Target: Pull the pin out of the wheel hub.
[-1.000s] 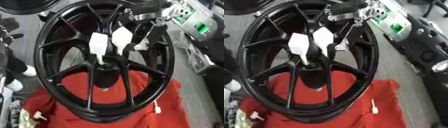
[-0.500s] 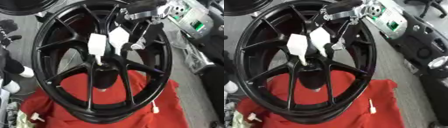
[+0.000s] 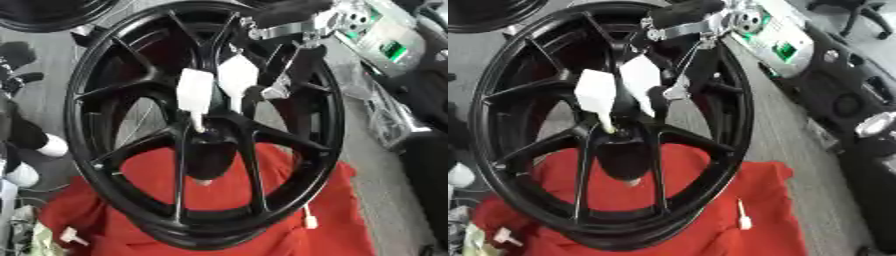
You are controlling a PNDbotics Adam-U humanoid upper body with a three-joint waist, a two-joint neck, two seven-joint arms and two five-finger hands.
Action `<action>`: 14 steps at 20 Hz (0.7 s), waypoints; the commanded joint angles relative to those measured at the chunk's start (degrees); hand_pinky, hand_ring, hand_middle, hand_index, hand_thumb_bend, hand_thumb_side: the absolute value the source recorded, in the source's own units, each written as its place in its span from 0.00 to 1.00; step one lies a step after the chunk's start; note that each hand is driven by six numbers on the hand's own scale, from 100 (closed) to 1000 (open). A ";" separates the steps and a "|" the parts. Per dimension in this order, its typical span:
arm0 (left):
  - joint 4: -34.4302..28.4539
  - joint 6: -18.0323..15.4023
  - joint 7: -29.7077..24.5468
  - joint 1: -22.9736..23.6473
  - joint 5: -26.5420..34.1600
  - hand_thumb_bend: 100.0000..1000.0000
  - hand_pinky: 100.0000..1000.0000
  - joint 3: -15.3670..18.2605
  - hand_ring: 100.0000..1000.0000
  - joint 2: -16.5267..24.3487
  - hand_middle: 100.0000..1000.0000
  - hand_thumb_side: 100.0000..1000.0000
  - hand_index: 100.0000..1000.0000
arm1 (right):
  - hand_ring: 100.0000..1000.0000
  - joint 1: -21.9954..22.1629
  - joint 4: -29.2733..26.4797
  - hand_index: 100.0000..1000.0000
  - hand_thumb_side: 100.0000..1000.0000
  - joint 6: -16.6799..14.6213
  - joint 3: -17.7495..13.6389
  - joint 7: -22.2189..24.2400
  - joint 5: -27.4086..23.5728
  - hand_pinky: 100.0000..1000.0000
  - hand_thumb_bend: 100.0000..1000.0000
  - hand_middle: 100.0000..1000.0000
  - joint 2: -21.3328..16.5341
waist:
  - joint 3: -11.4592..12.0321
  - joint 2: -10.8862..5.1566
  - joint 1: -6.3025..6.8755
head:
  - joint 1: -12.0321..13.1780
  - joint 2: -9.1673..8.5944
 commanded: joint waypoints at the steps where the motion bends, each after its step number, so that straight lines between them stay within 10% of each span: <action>1: -0.66 0.14 -0.06 -0.59 -0.13 0.05 0.70 -0.04 0.80 1.22 0.61 0.83 0.66 | 0.50 -1.60 -1.18 0.34 0.22 -7.56 -2.20 8.21 -1.65 0.79 0.00 0.11 -2.15 | -0.01 -1.21 -0.05 | 0.07 -0.58; 14: -0.61 0.18 0.00 -0.25 -0.21 0.05 0.70 0.00 0.80 1.43 0.61 0.83 0.66 | 0.49 -1.72 -4.40 0.33 0.19 -3.88 -7.14 8.21 -8.21 0.79 0.00 0.09 -5.59 | -0.45 -1.46 -0.27 | 0.61 -0.48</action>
